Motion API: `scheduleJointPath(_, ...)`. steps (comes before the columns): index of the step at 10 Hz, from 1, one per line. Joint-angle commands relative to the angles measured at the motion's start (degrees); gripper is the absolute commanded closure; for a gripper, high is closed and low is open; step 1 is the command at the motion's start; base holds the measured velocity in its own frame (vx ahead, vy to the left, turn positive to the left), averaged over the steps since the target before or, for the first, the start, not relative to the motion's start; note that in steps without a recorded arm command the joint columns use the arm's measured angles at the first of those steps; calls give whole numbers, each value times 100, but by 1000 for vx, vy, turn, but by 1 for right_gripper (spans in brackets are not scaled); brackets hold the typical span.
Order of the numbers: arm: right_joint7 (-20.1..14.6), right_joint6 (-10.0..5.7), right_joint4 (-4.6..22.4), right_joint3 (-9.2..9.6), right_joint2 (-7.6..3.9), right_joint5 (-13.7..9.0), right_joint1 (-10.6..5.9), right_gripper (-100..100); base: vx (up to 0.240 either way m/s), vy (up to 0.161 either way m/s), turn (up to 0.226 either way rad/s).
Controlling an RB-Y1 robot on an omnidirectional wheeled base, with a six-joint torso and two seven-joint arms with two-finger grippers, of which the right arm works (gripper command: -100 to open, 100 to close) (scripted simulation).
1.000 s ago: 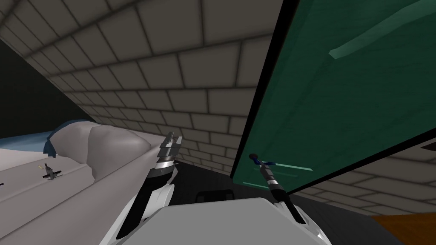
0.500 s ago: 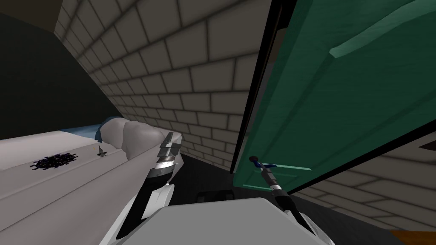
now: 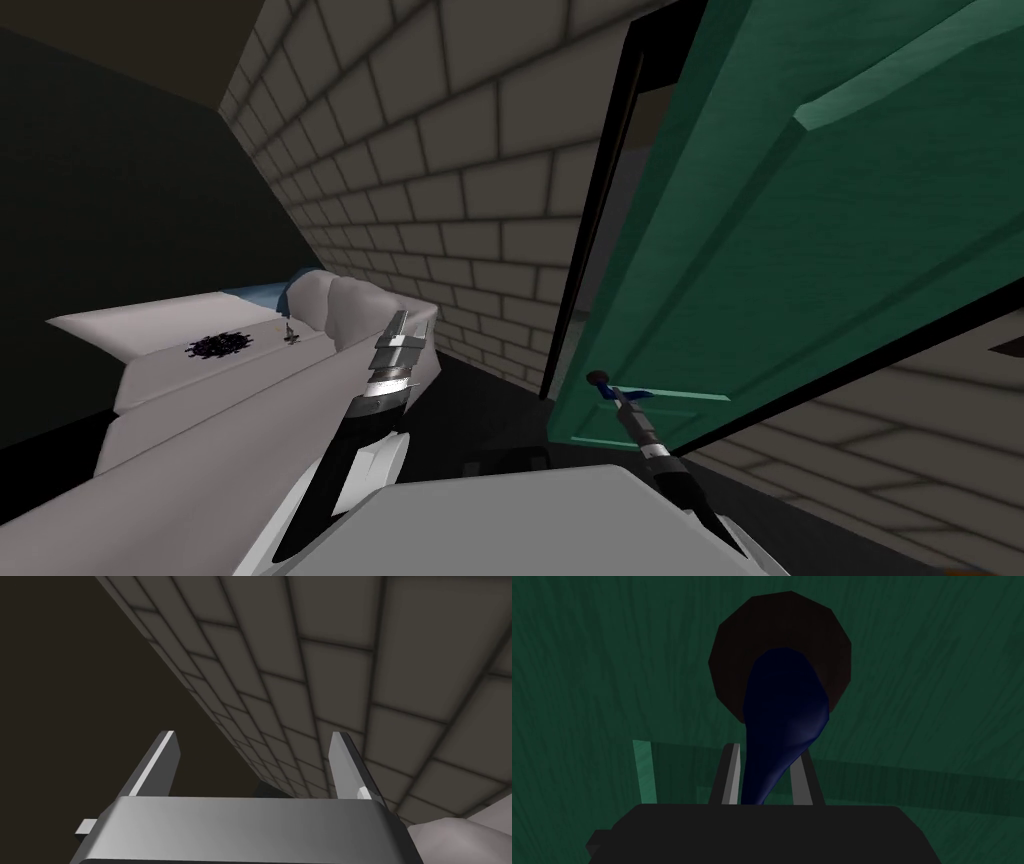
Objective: Pull the door open
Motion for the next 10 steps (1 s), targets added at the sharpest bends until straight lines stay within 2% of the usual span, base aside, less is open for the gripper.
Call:
scheduleJointPath(1, -52, -181, 49, 47, -75, -3, 82, 100, -205, -47, 153)
scheduleJointPath(6, -214, -652, 192, 198, -272, -13, 284, 100, -185, -44, 141)
scheduleJointPath(7, -203, -570, 197, 187, -244, -12, 256, 100, -85, -32, 35)
scheduleJointPath(8, -245, -690, 260, 240, -276, -2, 284, 100, -155, -61, 192)
scheduleJointPath(10, -278, -802, 322, 275, -317, 1, 298, 100, -233, -56, 184)
